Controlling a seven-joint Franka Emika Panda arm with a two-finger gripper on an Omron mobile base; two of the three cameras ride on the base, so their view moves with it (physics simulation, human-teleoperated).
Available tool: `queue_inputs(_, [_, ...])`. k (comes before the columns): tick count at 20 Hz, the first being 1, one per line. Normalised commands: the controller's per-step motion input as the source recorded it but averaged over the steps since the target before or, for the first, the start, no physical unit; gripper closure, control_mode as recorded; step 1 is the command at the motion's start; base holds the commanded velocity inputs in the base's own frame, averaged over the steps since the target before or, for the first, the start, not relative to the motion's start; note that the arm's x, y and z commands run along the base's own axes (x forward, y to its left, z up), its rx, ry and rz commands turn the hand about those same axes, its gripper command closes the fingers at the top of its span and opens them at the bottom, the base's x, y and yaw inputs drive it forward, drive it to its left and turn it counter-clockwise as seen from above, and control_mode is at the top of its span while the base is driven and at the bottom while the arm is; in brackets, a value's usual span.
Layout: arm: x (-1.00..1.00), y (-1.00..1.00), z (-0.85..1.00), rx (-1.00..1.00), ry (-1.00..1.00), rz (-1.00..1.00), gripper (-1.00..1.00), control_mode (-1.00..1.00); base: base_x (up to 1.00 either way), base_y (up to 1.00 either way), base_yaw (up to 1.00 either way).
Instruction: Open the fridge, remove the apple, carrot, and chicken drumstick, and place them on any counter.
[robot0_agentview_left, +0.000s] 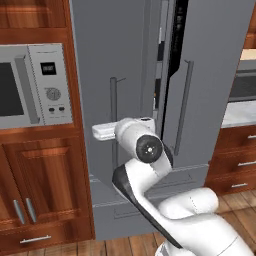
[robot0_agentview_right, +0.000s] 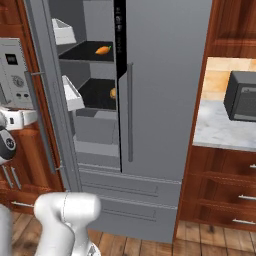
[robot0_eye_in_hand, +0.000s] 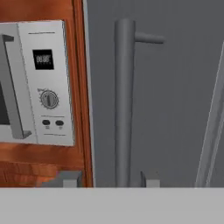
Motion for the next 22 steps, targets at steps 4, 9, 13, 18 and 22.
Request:
queue_inputs(4, [-0.97, -1.00, 0.73, 0.21, 0.02, 0.00, -1.00, -1.00, 0.00, 0.00, 0.00])
queue_inputs(9, [-0.25, -1.00, 0.56, 0.26, 0.21, 0.00, -1.00, -1.00, 0.00, 0.00, 0.00])
queue_inputs(13, [0.20, -1.00, 0.22, 0.34, 0.39, 0.05, -1.00, -1.00, 0.00, 0.00, 0.00])
queue_inputs(18, [0.87, -0.81, -0.10, 0.32, 0.47, 0.20, -1.00, -1.00, 0.00, 0.00, 0.00])
queue_inputs(22, [1.00, -0.32, -0.29, 0.30, 0.43, 0.21, -1.00, -1.00, 0.00, 0.00, 0.00])
